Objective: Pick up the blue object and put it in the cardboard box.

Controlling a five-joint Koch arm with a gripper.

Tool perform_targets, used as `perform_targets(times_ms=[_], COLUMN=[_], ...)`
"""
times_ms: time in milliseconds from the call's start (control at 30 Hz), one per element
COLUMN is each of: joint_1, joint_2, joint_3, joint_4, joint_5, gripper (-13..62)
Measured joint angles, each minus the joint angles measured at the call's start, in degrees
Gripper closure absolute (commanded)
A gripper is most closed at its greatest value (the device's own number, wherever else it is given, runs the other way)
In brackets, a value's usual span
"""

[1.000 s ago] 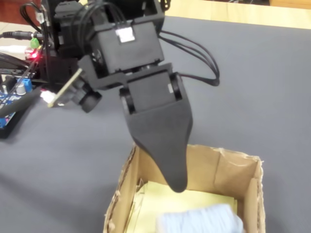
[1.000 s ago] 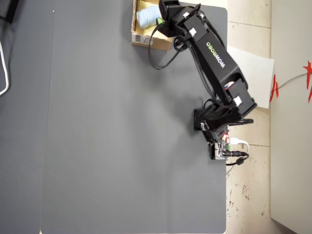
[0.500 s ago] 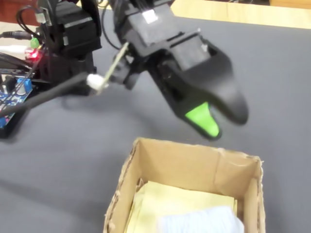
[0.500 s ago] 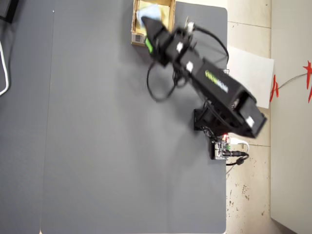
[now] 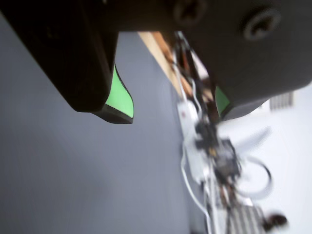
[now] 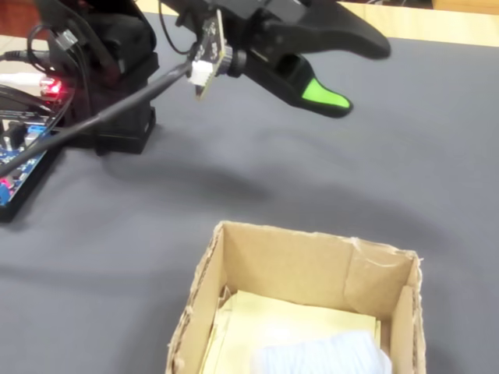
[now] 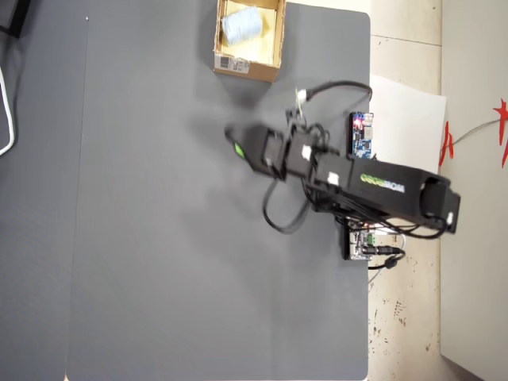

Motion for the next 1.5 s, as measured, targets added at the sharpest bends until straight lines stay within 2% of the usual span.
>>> perform_targets(times_ms=[400,700,967,1500], joint_1=[-3.9,-4.0,-4.1,-3.7], joint_2=[0.2,0.2,0.2,0.2], joint_3=[17.8,19.4,19.4,19.4], joint_4=[-10.1,-11.3,0.3,0.5], joint_5=[3.3,3.3,3.5,3.5], gripper=[15.4,15.4,15.4,15.4])
